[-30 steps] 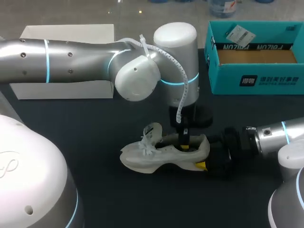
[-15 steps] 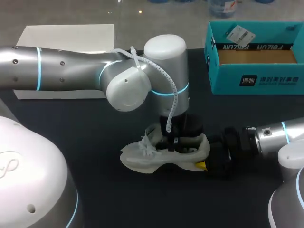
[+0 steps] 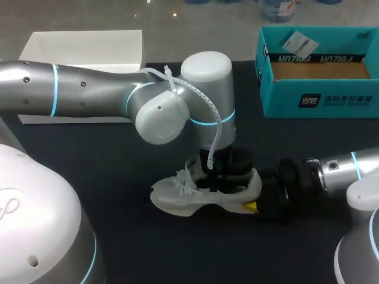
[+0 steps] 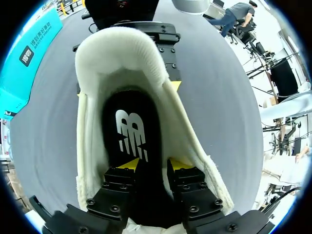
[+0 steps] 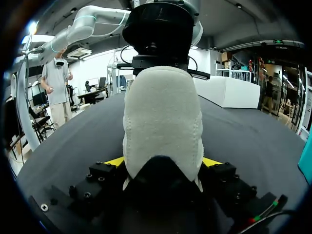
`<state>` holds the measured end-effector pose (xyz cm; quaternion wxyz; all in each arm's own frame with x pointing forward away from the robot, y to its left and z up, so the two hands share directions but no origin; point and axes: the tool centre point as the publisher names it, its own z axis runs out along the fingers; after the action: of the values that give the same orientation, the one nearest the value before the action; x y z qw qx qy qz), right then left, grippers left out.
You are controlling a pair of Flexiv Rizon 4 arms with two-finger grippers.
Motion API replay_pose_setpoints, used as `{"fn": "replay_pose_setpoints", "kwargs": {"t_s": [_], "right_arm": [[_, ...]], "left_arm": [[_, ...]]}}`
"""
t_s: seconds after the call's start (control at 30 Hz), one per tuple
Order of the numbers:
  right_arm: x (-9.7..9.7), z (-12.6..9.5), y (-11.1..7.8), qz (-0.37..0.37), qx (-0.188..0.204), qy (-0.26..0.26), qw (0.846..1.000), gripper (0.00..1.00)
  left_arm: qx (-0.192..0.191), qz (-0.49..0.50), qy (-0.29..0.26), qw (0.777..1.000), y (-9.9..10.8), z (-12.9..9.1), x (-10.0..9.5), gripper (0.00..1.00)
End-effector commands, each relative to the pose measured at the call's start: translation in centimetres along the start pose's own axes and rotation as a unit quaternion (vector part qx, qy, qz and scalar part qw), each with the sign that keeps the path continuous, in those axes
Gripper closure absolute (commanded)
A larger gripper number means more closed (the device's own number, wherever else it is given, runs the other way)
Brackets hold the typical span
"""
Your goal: Take the shoe out of the shoebox, open the shoe tongue, remove and reinsert the insole, then place the shoe into the shoebox
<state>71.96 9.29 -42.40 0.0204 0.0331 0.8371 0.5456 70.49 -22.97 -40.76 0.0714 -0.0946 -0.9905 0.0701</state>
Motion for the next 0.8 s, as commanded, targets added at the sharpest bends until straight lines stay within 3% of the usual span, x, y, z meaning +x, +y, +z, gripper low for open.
{"fn": "replay_pose_setpoints", "kwargs": {"t_s": [0.03, 0.27, 0.33, 0.37, 0.43, 0.47, 0.5, 0.7, 0.8], "right_arm": [[0.0, 0.0, 0.3, 0.000, 0.000, -0.001, 1.000, 1.00], [0.0, 0.0, 0.3, 0.000, 0.000, -0.001, 1.000, 1.00], [0.0, 0.0, 0.3, 0.000, 0.000, -0.001, 1.000, 1.00], [0.0, 0.0, 0.3, 0.000, 0.000, -0.001, 1.000, 1.00], [0.0, 0.0, 0.3, 0.000, 0.000, -0.001, 1.000, 1.00], [0.0, 0.0, 0.3, 0.000, 0.000, -0.001, 1.000, 1.00], [0.0, 0.0, 0.3, 0.000, 0.000, -0.001, 1.000, 1.00], [0.0, 0.0, 0.3, 0.000, 0.000, -0.001, 1.000, 1.00], [0.0, 0.0, 0.3, 0.000, 0.000, -0.001, 1.000, 1.00]], "left_arm": [[0.004, -0.002, -0.034, 0.999, -0.1, 1.9, -0.1, 0.66], [0.017, -0.017, -0.090, 0.996, 0.4, 3.5, -0.8, 0.57], [0.018, -0.020, -0.111, 0.993, 0.5, 3.8, -1.1, 0.59], [0.017, -0.030, -0.122, 0.992, 0.6, 4.0, -1.2, 0.60], [0.017, -0.039, -0.152, 0.987, 0.7, 4.0, -1.5, 0.81], [0.012, -0.040, -0.170, 0.985, 0.8, 4.1, -1.7, 0.96], [0.015, -0.042, -0.178, 0.983, 0.8, 4.0, -1.8, 1.00], [0.024, -0.046, -0.185, 0.981, 0.7, 2.3, -2.0, 1.00], [0.047, -0.056, -0.168, 0.983, 0.7, 0.9, -1.9, 1.00]]}}
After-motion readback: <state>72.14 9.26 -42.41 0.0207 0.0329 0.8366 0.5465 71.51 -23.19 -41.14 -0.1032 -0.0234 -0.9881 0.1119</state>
